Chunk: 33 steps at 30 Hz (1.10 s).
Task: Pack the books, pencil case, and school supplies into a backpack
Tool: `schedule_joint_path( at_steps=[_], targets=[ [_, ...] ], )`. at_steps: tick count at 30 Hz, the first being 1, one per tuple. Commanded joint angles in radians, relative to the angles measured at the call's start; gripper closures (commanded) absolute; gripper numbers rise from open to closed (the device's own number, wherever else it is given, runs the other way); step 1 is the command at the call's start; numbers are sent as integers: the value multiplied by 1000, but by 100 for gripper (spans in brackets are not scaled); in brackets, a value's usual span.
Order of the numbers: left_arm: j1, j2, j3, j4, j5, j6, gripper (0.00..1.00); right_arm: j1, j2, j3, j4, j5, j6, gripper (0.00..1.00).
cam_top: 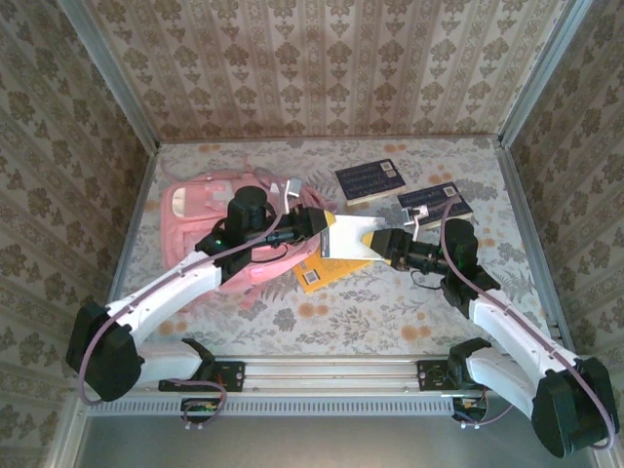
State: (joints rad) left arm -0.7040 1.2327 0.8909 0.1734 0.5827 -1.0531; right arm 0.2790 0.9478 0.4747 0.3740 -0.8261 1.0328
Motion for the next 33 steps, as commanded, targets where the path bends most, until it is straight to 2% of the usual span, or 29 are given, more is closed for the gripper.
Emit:
schedule_joint_path(
  at_steps=[1, 4, 9, 13, 18, 25, 29, 33],
  targets=[
    [14, -39, -12, 57, 50, 21, 100, -7, 19, 21, 168, -39, 96, 9],
    [22, -42, -30, 58, 54, 19, 100, -22, 16, 26, 139, -12, 93, 17],
    [34, -62, -59, 28, 39, 33, 100, -32, 13, 7, 171, -5, 123, 42],
    [43, -71, -75, 19, 32, 37, 100, -33, 3, -10, 175, -2, 129, 57],
    [48, -67, -75, -1, 28, 50, 100, -30, 12, -33, 227, -30, 162, 58],
    [68, -45, -65, -30, 22, 66, 100, -1, 22, -56, 263, -39, 170, 46],
    [71, -31, -45, -38, 20, 74, 100, 23, 32, -58, 279, -30, 170, 48],
    [73, -24, -42, -51, 7, 84, 100, 53, 44, -54, 296, -28, 167, 55]
  ],
)
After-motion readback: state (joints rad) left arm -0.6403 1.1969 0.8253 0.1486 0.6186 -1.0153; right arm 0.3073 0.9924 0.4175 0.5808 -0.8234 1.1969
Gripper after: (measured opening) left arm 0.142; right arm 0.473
